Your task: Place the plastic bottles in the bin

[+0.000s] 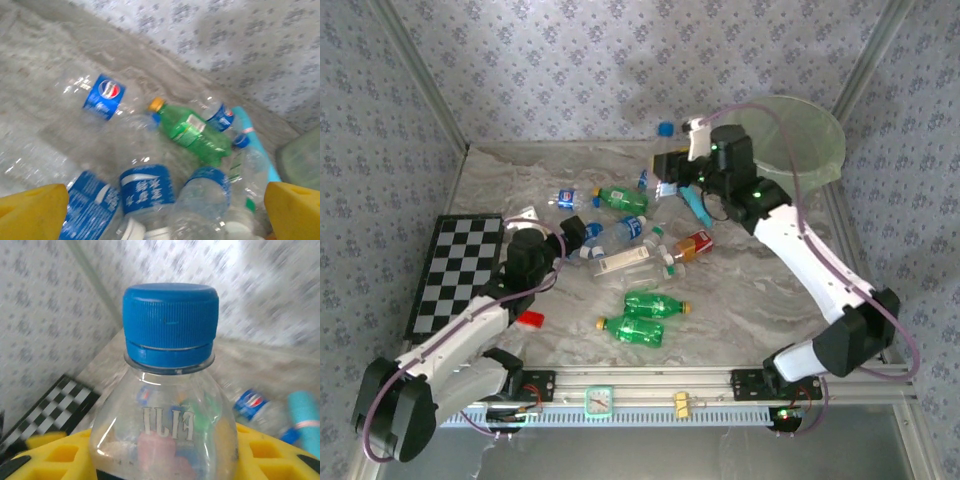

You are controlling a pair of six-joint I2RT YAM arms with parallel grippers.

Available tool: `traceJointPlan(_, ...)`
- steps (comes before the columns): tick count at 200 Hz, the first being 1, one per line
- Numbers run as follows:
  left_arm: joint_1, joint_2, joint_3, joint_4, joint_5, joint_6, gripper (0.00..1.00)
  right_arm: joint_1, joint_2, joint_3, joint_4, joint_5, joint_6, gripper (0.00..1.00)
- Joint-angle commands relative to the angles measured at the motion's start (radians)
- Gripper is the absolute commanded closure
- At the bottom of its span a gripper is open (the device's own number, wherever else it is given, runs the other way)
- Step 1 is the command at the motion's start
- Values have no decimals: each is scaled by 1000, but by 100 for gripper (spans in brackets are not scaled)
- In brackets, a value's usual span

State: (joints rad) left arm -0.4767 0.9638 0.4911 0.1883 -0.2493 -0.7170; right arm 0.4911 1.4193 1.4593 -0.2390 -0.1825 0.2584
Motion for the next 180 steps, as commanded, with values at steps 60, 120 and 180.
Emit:
traceJointPlan(60, 4, 42, 27, -41, -7, -56, 0, -267, -116, 90, 81, 261, -136, 50)
traceJointPlan(120, 4, 115, 70, -38, 47, -33, 0, -461, -21, 109, 47, 275, -79, 50)
traceJointPlan(180, 4, 115, 74, -43, 69, -25, 0, -511, 124, 152, -108, 264, -36, 49)
